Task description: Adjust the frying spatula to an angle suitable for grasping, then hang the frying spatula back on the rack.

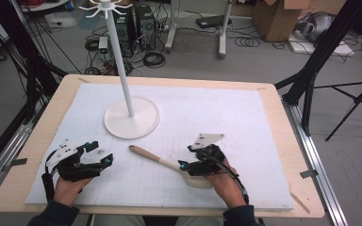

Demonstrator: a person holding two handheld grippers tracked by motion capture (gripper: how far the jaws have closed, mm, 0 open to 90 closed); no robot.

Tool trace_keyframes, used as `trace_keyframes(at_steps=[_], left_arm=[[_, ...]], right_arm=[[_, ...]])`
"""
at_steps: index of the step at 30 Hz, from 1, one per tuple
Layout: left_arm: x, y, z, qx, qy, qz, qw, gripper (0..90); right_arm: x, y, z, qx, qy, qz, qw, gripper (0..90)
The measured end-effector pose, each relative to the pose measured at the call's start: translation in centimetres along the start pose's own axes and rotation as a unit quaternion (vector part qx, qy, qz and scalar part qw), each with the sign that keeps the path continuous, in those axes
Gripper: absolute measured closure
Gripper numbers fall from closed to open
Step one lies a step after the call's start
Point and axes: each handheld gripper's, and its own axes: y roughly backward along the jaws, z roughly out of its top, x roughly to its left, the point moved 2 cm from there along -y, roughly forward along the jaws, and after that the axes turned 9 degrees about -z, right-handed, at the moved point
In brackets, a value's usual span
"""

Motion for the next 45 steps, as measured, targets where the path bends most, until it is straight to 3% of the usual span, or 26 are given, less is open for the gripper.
trace_keyframes(at_steps=[3, 4, 5, 6, 11, 19, 27, 30, 33, 34, 36, 40, 45], left_arm=[[0.0, 0.2, 0.1, -0.003, -0.009, -0.002, 1.0, 15.7], [0.1, 0.3, 0.1, -0.006, -0.011, -0.002, 0.9999, 15.8], [0.2, 0.4, 0.2, -0.012, -0.007, -0.002, 0.9999, 15.9], [0.2, 0.4, 0.2, -0.012, -0.007, -0.002, 0.9999, 15.9], [-0.1, 0.2, 0.2, -0.007, -0.009, -0.003, 0.9999, 16.0], [-0.9, 0.1, 0.4, -0.012, -0.016, -0.004, 0.9998, 16.2], [-0.7, -0.1, 0.3, -0.003, -0.015, -0.01, 0.9998, 16.1], [-0.3, 0.3, 0.1, -0.006, -0.008, -0.006, 0.9999, 16.1], [-0.1, 0.6, -0.1, -0.005, -0.006, 0.0, 1.0, 16.1], [-0.2, 0.8, -0.1, -0.005, -0.007, 0.001, 1.0, 16.1], [-0.2, 0.9, -0.1, -0.002, -0.008, 0.005, 1.0, 16.1], [-0.6, 1.0, -0.2, -0.002, -0.009, 0.005, 0.9999, 16.1], [-0.7, 0.8, -0.4, 0.002, -0.006, 0.004, 1.0, 16.1]], right_arm=[[-1.2, 3.0, -1.2, -0.059, -0.023, -0.025, 0.9977, 26.5], [-1.6, 3.9, -1.6, -0.08, -0.029, -0.034, 0.9958, 22.8], [-2.2, 5.5, -2.5, -0.108, -0.043, -0.052, 0.9918, 17.5], [-2.4, 6.0, -2.9, -0.118, -0.047, -0.056, 0.9903, 16.8], [-2.5, 7.1, -4.0, -0.128, -0.036, -0.066, 0.9889, 16.2], [-2.2, 7.8, -4.0, -0.141, -0.038, -0.051, 0.9879, 16.2], [-1.5, 6.7, -2.9, -0.128, -0.045, -0.043, 0.9898, 16.2], [-0.9, 5.0, -1.8, -0.104, -0.028, -0.034, 0.9936, 16.2], [-0.4, 4.0, -1.0, -0.093, -0.017, -0.02, 0.9954, 16.2], [0.1, 3.0, -0.3, -0.077, -0.002, -0.008, 0.997, 16.2], [0.4, 2.6, -0.1, -0.069, 0.004, -0.005, 0.9976, 16.2], [1.5, 0.3, 0.7, -0.023, 0.032, 0.007, 0.9992, 16.5], [2.2, -2.1, 1.2, 0.037, 0.059, 0.011, 0.9975, 22.3]])
